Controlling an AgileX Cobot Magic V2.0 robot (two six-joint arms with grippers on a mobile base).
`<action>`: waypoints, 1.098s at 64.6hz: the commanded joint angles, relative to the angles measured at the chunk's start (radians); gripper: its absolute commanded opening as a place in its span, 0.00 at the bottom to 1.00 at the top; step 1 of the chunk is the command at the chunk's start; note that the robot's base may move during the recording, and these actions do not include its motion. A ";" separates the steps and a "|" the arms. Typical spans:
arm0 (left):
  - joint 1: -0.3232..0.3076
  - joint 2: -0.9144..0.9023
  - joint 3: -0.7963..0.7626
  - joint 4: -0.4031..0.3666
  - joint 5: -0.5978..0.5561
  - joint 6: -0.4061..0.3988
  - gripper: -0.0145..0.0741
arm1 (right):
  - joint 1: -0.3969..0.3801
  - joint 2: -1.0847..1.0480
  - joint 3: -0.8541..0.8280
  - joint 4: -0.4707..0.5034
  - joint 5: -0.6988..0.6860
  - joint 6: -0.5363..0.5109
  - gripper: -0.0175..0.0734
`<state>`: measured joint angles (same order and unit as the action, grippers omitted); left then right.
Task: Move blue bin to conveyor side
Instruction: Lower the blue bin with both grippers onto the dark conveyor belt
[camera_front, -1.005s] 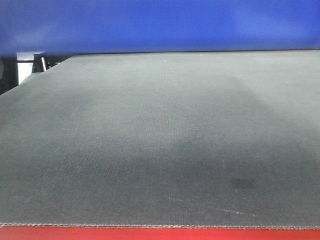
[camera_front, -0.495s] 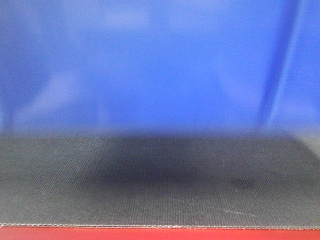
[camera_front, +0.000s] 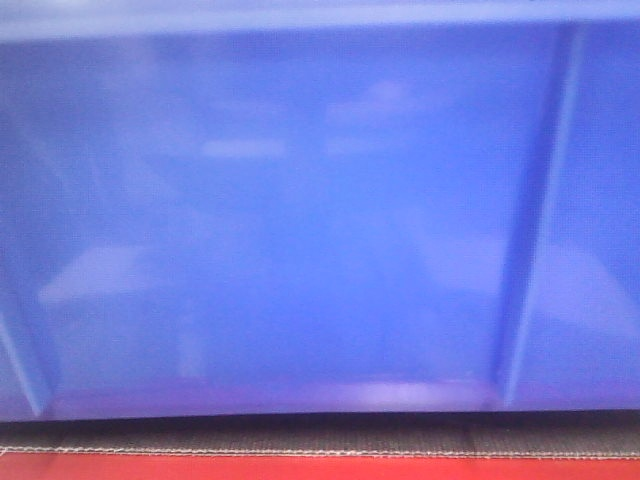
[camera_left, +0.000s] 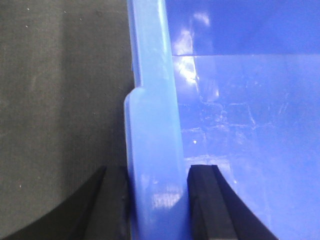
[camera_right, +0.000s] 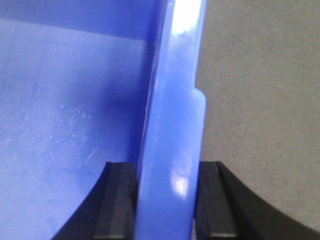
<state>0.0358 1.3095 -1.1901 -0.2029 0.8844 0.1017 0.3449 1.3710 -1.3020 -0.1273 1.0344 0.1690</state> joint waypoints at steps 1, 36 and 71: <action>0.001 -0.018 -0.001 -0.020 -0.110 0.002 0.14 | -0.002 -0.004 -0.001 -0.030 -0.061 0.010 0.11; 0.001 0.004 0.026 -0.034 -0.160 0.002 0.14 | -0.002 0.003 0.046 -0.023 -0.139 0.024 0.11; 0.001 0.004 0.039 -0.029 -0.183 0.002 0.14 | -0.002 0.003 0.046 -0.023 -0.126 0.024 0.11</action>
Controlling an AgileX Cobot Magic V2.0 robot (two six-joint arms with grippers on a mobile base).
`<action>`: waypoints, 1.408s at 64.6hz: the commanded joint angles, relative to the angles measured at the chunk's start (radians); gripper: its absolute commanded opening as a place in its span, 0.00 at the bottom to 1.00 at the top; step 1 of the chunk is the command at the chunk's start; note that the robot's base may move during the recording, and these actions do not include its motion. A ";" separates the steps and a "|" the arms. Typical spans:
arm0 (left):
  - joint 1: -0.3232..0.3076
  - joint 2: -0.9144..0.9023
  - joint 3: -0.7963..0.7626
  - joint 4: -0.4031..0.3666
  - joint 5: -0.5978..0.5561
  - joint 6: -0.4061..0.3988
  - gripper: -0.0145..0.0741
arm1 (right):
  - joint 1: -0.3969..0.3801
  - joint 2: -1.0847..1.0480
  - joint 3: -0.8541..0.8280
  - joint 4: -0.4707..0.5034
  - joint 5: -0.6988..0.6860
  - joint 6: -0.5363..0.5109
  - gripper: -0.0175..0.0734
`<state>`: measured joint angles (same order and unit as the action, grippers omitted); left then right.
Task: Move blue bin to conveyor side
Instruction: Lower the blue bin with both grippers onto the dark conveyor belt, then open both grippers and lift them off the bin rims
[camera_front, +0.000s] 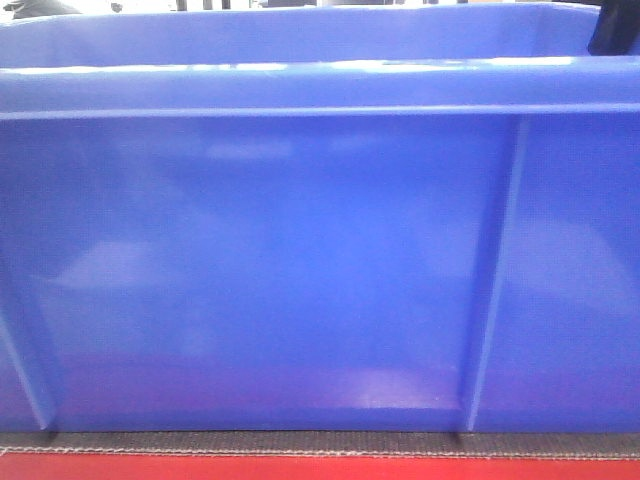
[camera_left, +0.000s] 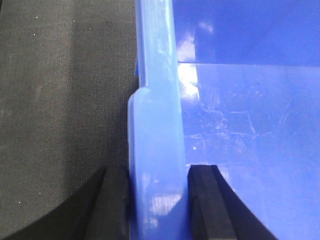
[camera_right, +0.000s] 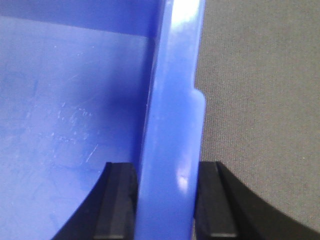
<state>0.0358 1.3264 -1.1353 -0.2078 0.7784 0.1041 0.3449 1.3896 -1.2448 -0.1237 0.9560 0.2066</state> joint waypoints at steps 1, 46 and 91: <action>0.001 -0.013 -0.016 -0.024 -0.077 0.000 0.14 | -0.002 -0.015 -0.011 -0.027 -0.047 -0.013 0.11; 0.001 -0.017 -0.023 0.000 -0.117 0.000 0.68 | -0.002 -0.015 -0.023 -0.053 0.021 -0.007 0.77; 0.001 -0.194 -0.151 0.026 -0.222 0.000 0.17 | -0.002 -0.082 -0.259 -0.050 0.007 -0.007 0.12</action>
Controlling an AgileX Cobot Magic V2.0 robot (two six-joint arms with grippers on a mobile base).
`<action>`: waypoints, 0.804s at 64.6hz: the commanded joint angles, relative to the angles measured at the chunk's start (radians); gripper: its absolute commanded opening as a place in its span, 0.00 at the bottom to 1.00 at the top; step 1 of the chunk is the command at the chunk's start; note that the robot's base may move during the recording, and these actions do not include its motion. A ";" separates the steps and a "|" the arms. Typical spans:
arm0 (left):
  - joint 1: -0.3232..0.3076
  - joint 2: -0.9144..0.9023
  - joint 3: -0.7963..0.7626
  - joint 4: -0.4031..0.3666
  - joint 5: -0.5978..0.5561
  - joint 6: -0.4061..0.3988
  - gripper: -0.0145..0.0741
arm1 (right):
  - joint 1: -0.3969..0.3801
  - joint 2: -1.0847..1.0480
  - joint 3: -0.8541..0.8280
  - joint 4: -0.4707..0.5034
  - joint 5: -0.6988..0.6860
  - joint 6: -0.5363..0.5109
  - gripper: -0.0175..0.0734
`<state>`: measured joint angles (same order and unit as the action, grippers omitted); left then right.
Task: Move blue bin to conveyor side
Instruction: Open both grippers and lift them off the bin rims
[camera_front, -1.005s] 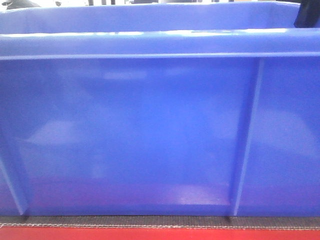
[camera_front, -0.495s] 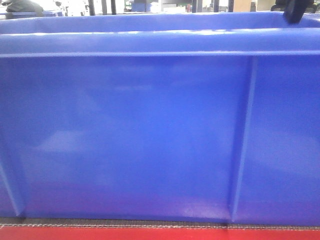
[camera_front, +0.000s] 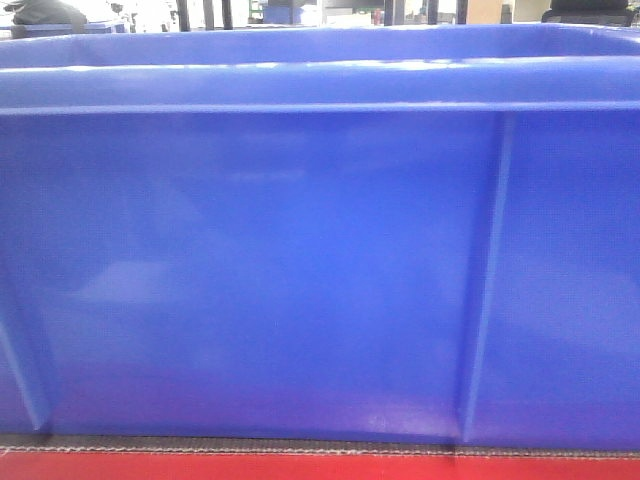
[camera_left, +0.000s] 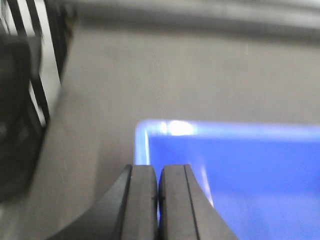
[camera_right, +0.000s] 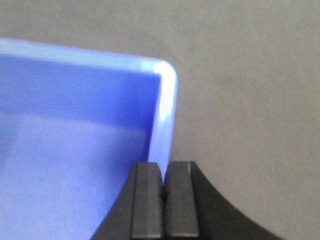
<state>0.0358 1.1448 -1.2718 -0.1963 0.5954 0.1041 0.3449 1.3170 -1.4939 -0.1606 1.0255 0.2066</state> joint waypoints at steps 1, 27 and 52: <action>0.001 -0.015 -0.016 0.015 -0.035 0.000 0.17 | -0.002 -0.012 -0.012 -0.008 -0.068 -0.007 0.12; 0.001 -0.167 0.088 -0.009 -0.137 0.000 0.17 | -0.002 -0.234 0.150 -0.011 -0.294 -0.007 0.10; 0.001 -0.446 0.509 -0.022 -0.463 0.000 0.17 | -0.002 -0.599 0.659 -0.100 -0.733 -0.007 0.10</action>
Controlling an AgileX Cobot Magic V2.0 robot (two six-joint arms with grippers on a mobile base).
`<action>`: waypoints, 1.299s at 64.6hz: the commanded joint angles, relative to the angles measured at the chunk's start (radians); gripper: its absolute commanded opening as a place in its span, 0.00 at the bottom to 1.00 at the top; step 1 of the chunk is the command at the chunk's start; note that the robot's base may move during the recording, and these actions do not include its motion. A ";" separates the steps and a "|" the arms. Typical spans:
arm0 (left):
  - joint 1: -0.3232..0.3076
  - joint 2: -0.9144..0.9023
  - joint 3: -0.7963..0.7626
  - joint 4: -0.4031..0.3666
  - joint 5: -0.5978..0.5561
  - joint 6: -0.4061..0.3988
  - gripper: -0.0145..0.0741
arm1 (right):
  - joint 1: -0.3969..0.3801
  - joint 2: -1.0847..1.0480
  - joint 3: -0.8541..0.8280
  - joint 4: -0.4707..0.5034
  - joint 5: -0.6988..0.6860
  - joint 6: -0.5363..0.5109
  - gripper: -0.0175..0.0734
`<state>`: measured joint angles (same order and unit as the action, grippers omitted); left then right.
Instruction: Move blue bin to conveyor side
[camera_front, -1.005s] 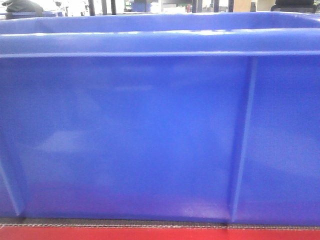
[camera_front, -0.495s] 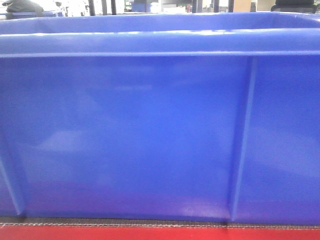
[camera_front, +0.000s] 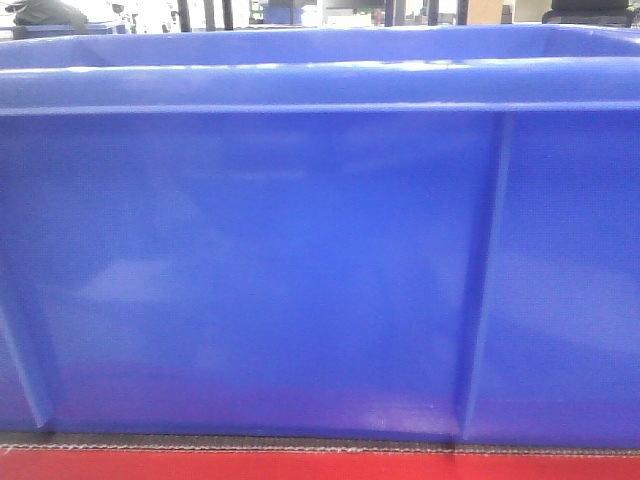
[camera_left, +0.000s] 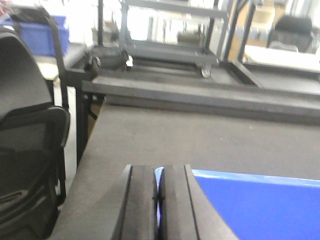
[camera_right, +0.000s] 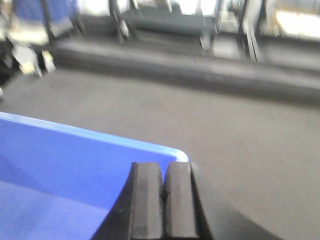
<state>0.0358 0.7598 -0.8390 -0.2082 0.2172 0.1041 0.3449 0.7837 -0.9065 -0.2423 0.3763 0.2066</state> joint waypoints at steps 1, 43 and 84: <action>0.001 -0.071 0.099 -0.010 -0.094 0.000 0.17 | -0.002 -0.084 0.091 -0.019 -0.084 -0.007 0.10; 0.001 -0.548 0.557 -0.010 -0.186 0.000 0.17 | -0.002 -0.645 0.493 -0.019 -0.090 -0.007 0.10; 0.001 -0.604 0.559 -0.010 -0.181 0.000 0.17 | -0.002 -0.726 0.495 -0.008 -0.089 -0.007 0.10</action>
<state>0.0358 0.1610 -0.2821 -0.2120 0.0545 0.1041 0.3449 0.0621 -0.4154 -0.2445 0.3137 0.2066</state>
